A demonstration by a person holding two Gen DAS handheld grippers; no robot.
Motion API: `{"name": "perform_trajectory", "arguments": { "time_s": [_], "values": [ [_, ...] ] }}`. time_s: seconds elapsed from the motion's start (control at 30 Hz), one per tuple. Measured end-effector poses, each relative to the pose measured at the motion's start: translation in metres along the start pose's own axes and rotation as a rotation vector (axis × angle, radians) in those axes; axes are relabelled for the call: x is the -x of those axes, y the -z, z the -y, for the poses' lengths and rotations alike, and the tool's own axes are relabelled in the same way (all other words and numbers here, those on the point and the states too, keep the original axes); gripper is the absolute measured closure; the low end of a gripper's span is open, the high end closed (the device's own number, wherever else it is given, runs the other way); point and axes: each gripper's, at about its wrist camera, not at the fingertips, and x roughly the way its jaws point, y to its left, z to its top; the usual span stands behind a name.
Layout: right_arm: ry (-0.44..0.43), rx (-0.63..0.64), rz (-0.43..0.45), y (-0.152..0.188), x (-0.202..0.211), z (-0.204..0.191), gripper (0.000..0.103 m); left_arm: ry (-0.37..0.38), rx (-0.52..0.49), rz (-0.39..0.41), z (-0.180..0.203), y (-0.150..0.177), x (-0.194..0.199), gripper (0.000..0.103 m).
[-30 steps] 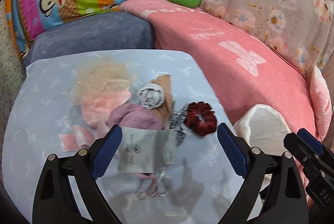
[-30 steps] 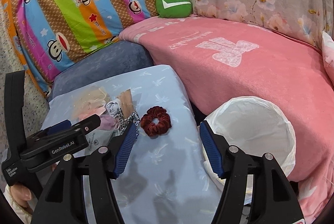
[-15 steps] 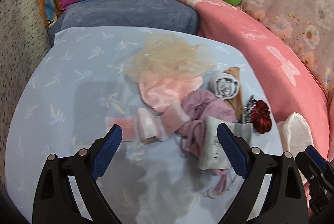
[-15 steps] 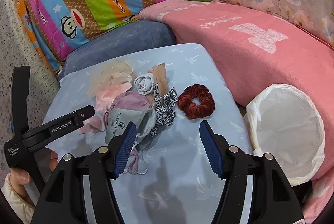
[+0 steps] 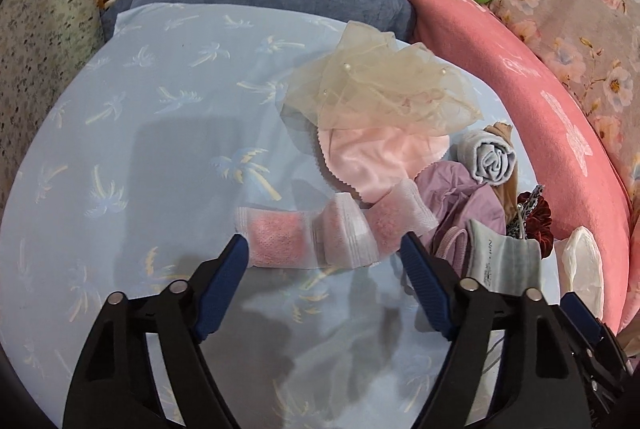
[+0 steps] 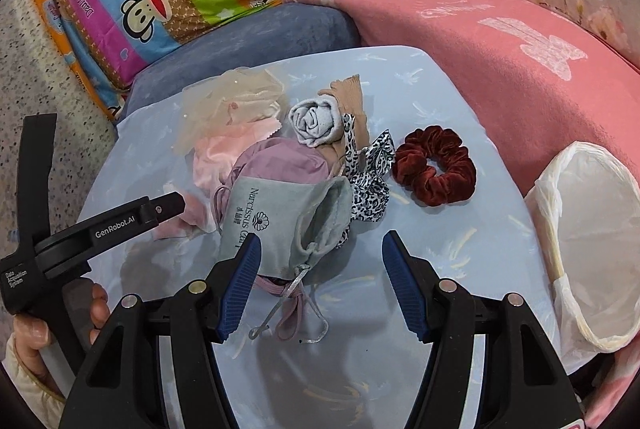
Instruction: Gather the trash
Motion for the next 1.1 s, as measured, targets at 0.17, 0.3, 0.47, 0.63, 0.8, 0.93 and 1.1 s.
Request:
{"name": "perform_trajectory", "arguments": {
  "time_s": [0.17, 0.3, 0.47, 0.63, 0.8, 0.93, 1.1],
  "values": [
    [-0.009, -0.002, -0.029, 0.002, -0.011, 0.000, 0.053, 0.023, 0.003, -0.023, -0.002, 0.001, -0.005, 0.056],
    [-0.034, 0.001, -0.056, 0.004, -0.019, -0.002, 0.075, 0.044, -0.010, -0.039, -0.001, 0.003, -0.007, 0.078],
    [-0.054, 0.010, -0.044, 0.003, -0.015, -0.006, 0.093, 0.055, -0.022, -0.030, 0.003, 0.003, -0.001, 0.091],
    [-0.065, 0.012, -0.001, -0.003, 0.003, -0.006, 0.094, 0.064, -0.039, -0.001, 0.012, -0.001, 0.012, 0.093],
    [-0.073, 0.002, 0.057, -0.013, 0.028, -0.001, 0.094, 0.081, -0.070, 0.049, 0.025, -0.005, 0.035, 0.093],
    [-0.072, -0.017, 0.108, -0.021, 0.051, 0.007, 0.094, 0.104, -0.096, 0.081, 0.039, -0.009, 0.051, 0.093],
    [-0.059, -0.052, 0.163, -0.027, 0.077, 0.026, 0.094, 0.139, -0.147, 0.114, 0.068, -0.009, 0.069, 0.093]
  ]
}}
